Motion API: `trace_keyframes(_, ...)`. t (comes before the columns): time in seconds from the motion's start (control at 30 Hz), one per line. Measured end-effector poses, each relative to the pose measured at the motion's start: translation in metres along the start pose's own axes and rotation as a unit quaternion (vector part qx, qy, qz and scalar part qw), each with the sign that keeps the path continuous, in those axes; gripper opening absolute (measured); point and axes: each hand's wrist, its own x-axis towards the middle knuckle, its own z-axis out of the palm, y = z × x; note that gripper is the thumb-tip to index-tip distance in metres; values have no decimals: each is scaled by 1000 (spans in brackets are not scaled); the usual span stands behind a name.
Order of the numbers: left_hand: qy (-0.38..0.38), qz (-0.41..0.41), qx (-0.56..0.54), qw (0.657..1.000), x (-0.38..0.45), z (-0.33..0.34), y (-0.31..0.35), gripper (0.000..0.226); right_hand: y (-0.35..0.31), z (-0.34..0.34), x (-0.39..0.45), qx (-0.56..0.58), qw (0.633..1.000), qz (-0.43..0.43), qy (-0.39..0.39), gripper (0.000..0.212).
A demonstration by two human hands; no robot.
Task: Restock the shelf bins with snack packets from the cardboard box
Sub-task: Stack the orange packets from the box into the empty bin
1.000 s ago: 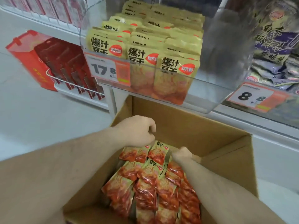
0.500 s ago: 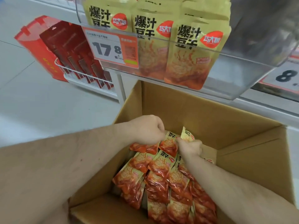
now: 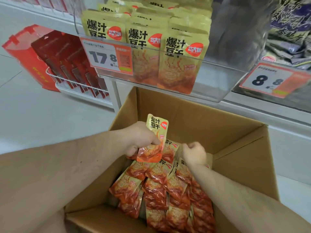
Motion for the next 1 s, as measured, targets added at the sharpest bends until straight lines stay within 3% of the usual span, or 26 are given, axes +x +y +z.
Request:
trace_keyframes(0.07, -13, 12, 36, 999, 1, 3, -1, 27, 32, -7, 27, -156, 980, 120, -35, 52)
trace_keyframes(0.17, -25, 24, 55, 998, 3, 5, -2, 28, 68, -5, 41, -236, 948, 192, -97, 73)
trace_keyframes(0.33, -39, 11, 70, 997, 0, 3, -3, 23, 88, 6, 47, -192, 949, 217, -120, 95)
trace_keyframes(0.5, -35, 8, 65, 997, 1, 2, -5, 35, 66, -10, 36, -133, 959, 235, -85, 98)
trace_keyframes(0.6, -24, 4, 41, 999, 2, 0, -6, 37, 38, -19, 16, -40, 980, 178, -73, 83)
trace_keyframes(0.73, -26, -13, -22, 999, -8, 0, 0, 28, -10, -34, -31, 111, 984, 70, -122, 104)
trace_keyframes(0.83, -42, -15, -70, 997, -21, 2, 8, 30, -43, -51, -77, 116, 982, -34, -142, 114)
trace_keyframes(1.0, -93, 35, -181, 978, -42, 14, 18, 31, -82, -81, -133, 95, 984, -110, -107, 115)
